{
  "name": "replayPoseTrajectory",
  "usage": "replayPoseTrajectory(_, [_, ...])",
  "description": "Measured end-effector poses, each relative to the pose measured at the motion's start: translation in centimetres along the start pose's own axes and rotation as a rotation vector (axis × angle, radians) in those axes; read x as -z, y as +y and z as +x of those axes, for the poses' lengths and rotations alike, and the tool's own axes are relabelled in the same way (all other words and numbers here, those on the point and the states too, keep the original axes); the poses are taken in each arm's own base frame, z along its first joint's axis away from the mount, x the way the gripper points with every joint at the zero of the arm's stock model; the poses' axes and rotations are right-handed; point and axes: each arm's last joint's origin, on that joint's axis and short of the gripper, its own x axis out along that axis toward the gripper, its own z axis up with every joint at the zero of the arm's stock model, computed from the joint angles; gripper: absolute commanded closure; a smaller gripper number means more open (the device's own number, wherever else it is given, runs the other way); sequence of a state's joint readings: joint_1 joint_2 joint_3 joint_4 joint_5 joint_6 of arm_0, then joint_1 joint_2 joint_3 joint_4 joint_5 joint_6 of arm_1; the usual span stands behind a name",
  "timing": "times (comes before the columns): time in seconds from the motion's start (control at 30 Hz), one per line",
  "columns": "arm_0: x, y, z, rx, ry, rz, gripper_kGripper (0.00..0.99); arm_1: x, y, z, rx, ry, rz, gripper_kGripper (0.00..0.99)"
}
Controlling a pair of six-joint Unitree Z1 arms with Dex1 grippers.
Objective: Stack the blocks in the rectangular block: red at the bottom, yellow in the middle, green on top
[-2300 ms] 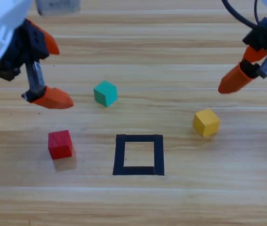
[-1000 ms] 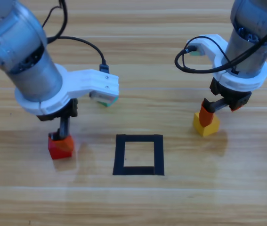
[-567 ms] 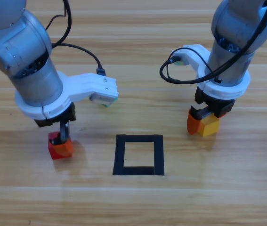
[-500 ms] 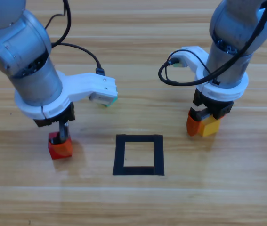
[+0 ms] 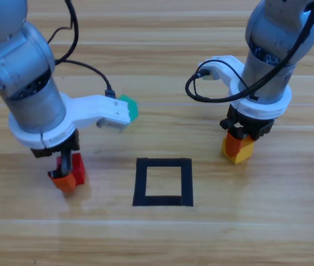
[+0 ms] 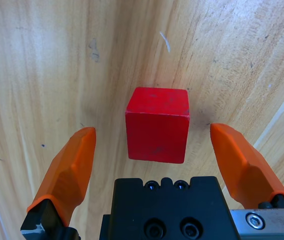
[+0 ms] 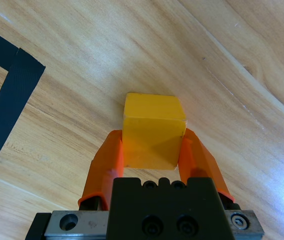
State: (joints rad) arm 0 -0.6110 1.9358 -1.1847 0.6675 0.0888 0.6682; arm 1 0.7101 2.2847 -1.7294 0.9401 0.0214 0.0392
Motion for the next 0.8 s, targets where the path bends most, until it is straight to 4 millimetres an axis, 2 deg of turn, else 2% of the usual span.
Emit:
replayPoseTrajectory(0.07, [0.1,-0.1,0.2,-0.003,-0.003,0.000,0.025,0.0,0.0,0.0,0.000,0.000,-0.005,0.975])
replayPoseTrajectory(0.53, [0.2,-0.2,0.5,0.001,0.000,-0.001,0.152,0.0,0.0,0.0,0.000,0.001,-0.027,0.976])
replayPoseTrajectory(0.8, [-0.1,-0.2,1.8,0.032,0.018,-0.008,0.307,0.0,0.0,0.0,0.000,0.002,-0.030,0.976])
